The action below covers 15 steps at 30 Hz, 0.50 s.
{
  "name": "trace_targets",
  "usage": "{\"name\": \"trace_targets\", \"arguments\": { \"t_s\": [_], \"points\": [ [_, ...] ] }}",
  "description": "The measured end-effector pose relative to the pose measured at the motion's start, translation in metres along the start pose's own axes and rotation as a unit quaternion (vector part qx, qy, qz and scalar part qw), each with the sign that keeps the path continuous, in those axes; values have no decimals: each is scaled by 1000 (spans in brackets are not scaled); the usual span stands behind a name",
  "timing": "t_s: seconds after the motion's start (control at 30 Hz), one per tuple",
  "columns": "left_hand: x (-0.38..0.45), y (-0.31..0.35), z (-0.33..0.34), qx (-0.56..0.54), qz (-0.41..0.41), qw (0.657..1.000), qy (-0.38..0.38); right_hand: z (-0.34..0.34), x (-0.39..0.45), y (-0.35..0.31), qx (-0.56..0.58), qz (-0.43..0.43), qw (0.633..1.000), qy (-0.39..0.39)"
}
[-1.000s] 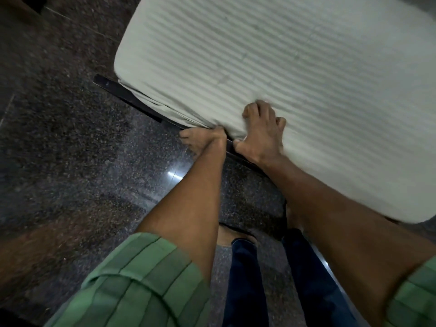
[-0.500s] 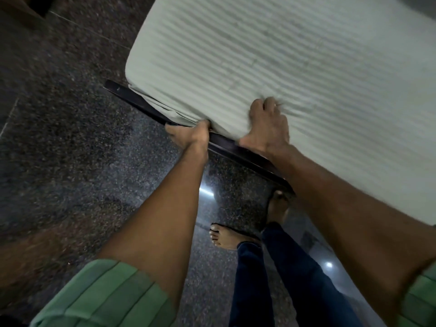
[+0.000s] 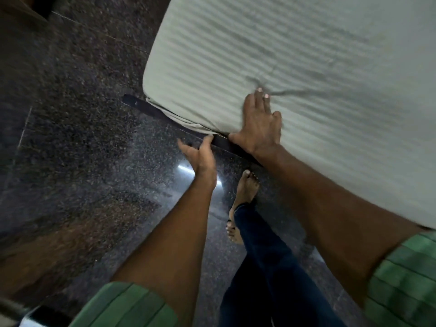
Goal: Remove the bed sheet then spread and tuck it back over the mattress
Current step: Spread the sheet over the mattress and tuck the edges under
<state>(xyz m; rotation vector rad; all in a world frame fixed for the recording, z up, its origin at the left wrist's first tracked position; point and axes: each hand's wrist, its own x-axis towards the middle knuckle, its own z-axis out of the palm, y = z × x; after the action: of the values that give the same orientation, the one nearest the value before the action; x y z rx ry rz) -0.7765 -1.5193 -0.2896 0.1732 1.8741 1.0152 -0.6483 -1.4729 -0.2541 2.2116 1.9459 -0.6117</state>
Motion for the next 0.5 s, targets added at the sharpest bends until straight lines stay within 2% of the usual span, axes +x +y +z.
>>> {"name": "trace_targets", "arguments": {
  "t_s": [0.07,0.13,0.2,0.27,0.37,0.43,0.5],
  "points": [
    [11,12,-5,30,38,998,38,-4,2,-3,3,14,1000,-16],
    [21,25,-3,41,91,994,37,-5,3,-8,11,13,1000,-10],
    [27,35,4,65,114,990,47,-3,3,-15,87,6,996,11],
    [26,44,13,107,69,989,77,0,3,-18,160,0,987,27],
    [43,52,21,130,-43,982,132,6,11,-34,134,-36,989,47],
    [57,53,18,122,-88,983,104,9,16,-46,123,-52,990,48],
    [56,50,13,99,-68,991,57,9,19,-54,123,-49,990,47]
  ]
}}
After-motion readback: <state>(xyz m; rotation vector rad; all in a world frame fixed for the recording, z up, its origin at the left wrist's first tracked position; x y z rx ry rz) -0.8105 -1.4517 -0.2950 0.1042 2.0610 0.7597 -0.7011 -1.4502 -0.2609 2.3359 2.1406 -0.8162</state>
